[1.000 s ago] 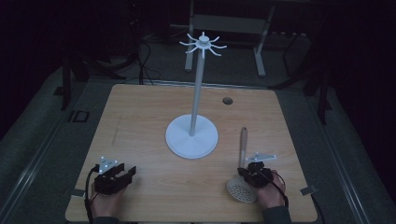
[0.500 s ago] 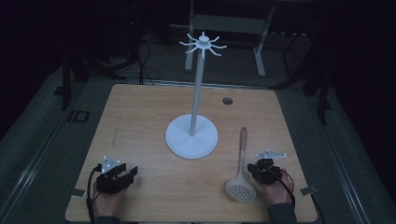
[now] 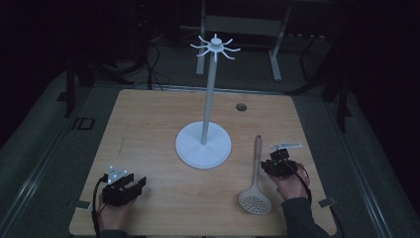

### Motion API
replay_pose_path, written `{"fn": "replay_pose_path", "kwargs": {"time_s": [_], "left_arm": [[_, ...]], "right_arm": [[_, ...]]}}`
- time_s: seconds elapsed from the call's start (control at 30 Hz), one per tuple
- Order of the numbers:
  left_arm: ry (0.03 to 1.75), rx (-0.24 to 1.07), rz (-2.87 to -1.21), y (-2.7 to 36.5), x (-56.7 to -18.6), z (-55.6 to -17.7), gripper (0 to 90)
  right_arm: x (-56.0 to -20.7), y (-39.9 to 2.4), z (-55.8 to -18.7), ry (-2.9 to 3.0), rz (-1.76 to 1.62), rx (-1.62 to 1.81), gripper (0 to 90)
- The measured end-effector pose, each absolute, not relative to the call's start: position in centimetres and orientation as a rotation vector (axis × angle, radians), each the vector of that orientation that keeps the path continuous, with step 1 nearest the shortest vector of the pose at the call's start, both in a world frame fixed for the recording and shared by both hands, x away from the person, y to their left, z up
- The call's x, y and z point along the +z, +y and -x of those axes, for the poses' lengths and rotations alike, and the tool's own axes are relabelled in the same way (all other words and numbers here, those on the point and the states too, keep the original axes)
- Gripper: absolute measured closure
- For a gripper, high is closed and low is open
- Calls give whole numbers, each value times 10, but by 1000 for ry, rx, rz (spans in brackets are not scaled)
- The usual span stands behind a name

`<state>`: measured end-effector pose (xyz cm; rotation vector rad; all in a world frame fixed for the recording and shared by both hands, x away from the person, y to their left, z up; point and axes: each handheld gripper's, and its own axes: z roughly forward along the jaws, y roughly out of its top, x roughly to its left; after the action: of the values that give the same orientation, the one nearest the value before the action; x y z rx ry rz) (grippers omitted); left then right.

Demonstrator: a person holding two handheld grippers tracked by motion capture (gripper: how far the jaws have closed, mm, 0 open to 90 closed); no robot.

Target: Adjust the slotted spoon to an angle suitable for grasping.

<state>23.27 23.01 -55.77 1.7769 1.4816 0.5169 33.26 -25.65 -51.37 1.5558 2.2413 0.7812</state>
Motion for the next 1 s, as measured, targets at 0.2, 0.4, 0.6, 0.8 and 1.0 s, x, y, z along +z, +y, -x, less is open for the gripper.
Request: {"fn": "replay_pose_path", "kwargs": {"time_s": [0.2, 0.4, 0.6, 0.8, 1.0], "left_arm": [[1482, 516, -1778, 230, -558, -233, 481], [1481, 516, -1777, 230, -558, -233, 481], [1481, 517, -1773, 231, -558, -233, 481], [1481, 518, -1771, 231, -558, -233, 480], [1482, 517, -1772, 231, -558, -233, 480]], "right_arm": [[-508, -254, -347, 2215, -1635, 726, 702], [-507, -251, -358, 2206, -1715, 689, 706], [-510, -245, -374, 2198, -1825, 674, 692], [-518, -240, -384, 2178, -1913, 684, 627], [-528, -236, -391, 2195, -1946, 623, 633]]}}
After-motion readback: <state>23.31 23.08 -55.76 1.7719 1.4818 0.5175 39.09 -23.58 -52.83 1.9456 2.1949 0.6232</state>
